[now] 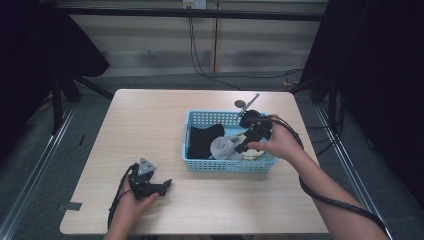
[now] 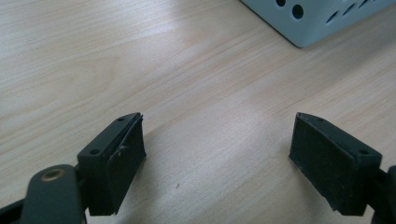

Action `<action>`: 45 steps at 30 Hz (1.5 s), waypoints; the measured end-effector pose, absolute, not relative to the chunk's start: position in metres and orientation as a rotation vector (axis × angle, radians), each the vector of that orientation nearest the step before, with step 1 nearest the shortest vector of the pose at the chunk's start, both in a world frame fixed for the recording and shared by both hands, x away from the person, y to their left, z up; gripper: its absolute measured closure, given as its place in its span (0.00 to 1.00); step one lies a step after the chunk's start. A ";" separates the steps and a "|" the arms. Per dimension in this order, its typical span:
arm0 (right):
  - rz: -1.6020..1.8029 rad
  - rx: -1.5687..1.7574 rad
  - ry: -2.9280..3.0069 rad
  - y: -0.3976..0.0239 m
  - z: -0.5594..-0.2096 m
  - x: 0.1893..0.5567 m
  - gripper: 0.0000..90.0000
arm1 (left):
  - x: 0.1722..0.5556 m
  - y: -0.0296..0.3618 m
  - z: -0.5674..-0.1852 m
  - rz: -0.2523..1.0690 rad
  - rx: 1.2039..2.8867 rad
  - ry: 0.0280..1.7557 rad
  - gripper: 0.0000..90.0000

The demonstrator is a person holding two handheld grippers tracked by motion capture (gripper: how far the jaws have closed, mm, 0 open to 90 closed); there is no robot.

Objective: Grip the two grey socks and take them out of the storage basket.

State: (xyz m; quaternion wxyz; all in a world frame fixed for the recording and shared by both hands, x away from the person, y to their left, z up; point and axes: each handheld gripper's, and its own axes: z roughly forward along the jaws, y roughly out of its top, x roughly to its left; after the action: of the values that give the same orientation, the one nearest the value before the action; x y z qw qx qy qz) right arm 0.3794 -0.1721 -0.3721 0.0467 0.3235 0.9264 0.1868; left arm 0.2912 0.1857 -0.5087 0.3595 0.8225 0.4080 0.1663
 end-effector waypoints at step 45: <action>0.486 0.964 2.945 -0.141 -0.406 0.416 0.92 | 0.291 0.186 -0.509 0.429 2.124 1.048 0.18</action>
State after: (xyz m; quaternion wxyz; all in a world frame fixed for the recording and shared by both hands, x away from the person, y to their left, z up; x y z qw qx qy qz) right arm 0.4164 -0.1413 -0.4060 0.0024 0.3072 0.9389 0.1551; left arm 0.2914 0.1856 -0.5087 0.3592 0.8235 0.4065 0.1662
